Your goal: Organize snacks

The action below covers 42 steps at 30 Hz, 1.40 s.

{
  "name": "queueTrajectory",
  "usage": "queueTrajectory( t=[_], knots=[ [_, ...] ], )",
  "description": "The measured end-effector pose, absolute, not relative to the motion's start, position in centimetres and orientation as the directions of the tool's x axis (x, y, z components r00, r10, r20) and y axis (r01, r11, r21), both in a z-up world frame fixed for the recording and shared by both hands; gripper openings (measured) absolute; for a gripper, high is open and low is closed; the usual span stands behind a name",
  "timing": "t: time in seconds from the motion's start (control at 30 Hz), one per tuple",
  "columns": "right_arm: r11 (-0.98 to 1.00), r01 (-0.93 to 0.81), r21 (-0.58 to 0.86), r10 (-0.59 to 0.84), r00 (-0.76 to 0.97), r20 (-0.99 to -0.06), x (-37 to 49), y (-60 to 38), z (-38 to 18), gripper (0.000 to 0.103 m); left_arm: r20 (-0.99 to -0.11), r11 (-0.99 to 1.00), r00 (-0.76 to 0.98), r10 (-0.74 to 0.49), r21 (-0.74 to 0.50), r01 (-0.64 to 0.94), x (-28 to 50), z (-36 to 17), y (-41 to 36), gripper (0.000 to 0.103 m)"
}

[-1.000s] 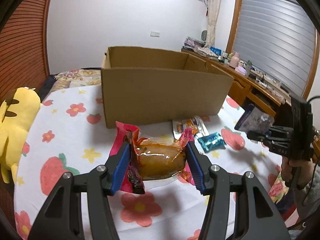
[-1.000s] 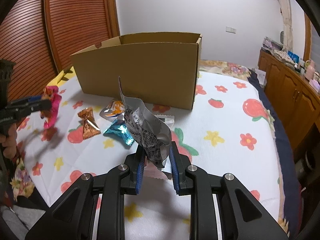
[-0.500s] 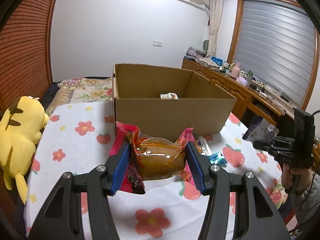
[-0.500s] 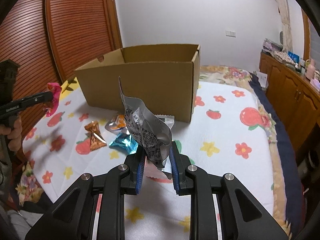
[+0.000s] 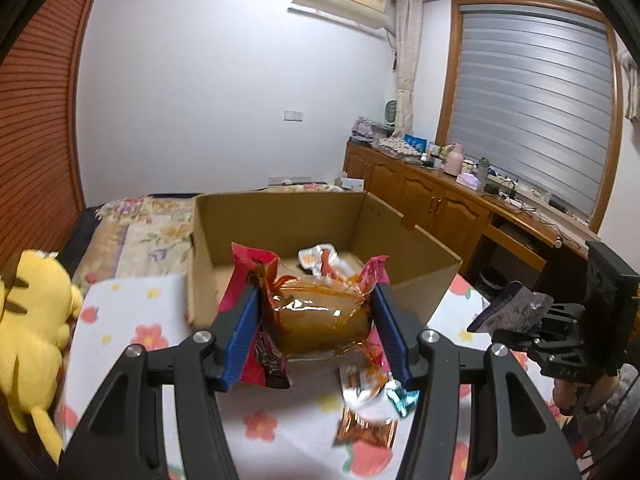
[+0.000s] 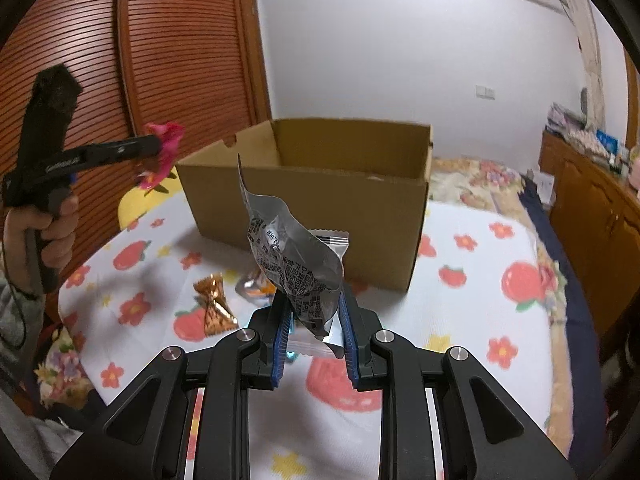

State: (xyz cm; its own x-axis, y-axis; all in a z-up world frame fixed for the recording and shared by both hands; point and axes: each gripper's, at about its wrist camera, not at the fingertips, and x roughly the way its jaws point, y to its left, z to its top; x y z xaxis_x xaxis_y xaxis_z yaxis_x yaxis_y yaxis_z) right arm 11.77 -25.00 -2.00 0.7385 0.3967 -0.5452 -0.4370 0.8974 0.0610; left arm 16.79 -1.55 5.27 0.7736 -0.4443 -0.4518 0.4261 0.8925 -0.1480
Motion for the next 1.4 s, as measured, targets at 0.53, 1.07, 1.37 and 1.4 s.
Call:
queueTrajectory(
  t=[0.53,1.07,1.37,1.4],
  knots=[
    [0.880,-0.472,0.043,0.377,0.642,-0.668,14.7,-23.1,-6.8,0.021,-0.478,0.875,0.743,-0.469,-0.139,0.463,19.0,4.6,-3.5,0.055],
    [0.885,-0.454,0.101,0.386,0.596,-0.705,16.6,-22.8,-7.6,0.029,-0.486,0.877,0.739,-0.466,-0.145,0.458,18.6,4.5,-3.5,0.056],
    [0.903,-0.349,0.250,0.409,0.522,-0.749,20.3,-24.6,-8.0,0.053,-0.487,0.878,0.739,-0.466,-0.151,0.454,18.6,4.1,-3.2,0.056],
    [0.899,-0.341,0.274,0.423,0.516,-0.745,20.4,-24.9,-8.1,0.053,-0.489,0.878,0.738,-0.466,-0.154,0.453,18.6,4.0,-3.2,0.056]
  ],
)
